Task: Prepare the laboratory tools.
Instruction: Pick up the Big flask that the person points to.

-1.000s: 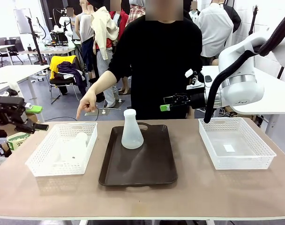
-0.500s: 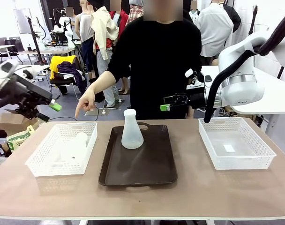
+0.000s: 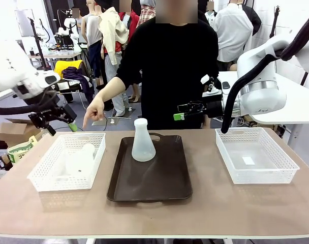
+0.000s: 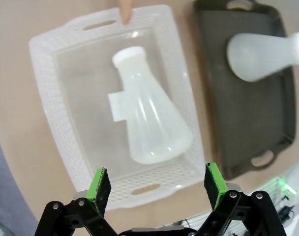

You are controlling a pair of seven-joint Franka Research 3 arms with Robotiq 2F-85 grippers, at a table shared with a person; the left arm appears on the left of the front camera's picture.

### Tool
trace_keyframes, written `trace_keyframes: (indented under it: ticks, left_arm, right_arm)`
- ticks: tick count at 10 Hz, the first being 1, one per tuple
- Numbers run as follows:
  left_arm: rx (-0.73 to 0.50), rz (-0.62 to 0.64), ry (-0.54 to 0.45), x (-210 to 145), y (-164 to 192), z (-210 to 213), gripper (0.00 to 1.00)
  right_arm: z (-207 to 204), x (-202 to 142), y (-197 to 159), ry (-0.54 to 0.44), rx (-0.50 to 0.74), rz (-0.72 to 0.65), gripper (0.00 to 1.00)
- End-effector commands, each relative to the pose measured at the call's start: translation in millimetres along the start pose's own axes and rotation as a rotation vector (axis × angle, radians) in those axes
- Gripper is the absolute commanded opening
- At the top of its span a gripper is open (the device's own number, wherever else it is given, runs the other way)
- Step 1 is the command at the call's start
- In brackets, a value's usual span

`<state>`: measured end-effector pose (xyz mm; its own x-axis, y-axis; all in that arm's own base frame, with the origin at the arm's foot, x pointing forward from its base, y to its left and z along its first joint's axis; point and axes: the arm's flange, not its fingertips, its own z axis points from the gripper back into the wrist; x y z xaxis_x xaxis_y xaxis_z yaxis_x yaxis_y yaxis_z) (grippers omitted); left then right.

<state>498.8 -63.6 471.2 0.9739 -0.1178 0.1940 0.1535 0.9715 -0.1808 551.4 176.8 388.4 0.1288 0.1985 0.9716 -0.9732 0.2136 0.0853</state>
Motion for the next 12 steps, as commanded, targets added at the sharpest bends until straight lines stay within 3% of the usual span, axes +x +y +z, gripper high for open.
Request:
trace_keyframes:
  ticks: [1, 4, 8, 12]
  left_arm:
    - [0.112, -0.002, -0.012, 23, -9, -19, 1.00]
    - [0.153, -0.013, -0.031, 43, -17, -52, 1.00]
    - [0.161, 0.005, 0.047, 59, -20, -89, 1.00]
    - [0.182, 0.095, 0.045, 72, -19, -125, 1.00]
  right_arm:
    - [0, 0, 1, 0.001, -0.001, -0.006, 1.00]
    - [0, 0, 1, 0.001, -0.001, -0.006, 1.00]
    - [0, 0, 1, 0.001, -0.001, -0.006, 1.00]
    - [0, 0, 1, 0.001, -0.001, -0.006, 1.00]
